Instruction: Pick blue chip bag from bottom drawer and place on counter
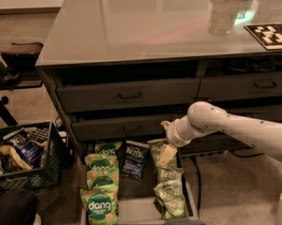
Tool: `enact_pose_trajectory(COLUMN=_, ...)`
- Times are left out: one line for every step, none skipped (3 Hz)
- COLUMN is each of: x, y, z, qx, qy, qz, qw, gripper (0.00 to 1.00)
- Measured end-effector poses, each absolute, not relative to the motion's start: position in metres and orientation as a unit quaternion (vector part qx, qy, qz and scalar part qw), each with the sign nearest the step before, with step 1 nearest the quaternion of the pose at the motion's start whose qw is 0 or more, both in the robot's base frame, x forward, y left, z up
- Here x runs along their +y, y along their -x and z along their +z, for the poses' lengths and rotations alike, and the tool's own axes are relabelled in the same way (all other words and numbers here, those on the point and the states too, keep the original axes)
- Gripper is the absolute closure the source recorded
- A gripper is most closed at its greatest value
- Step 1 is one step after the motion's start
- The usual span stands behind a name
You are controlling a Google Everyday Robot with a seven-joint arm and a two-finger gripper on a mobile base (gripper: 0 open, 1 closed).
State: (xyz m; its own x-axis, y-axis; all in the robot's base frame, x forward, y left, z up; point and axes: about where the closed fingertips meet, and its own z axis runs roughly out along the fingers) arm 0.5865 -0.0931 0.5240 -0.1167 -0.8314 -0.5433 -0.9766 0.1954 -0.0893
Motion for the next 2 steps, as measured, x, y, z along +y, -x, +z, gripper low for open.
enact_pose_trajectory(x=-0.093, y=-0.587, z=0.524, qx=0.733, qy=0.617, qz=0.147, qw=0.247, gripper=0.0)
enact_pose_trajectory(x=-0.082, y=-0.588, z=0.51, qx=0.728, qy=0.619, qz=0.145, qw=0.256, gripper=0.0)
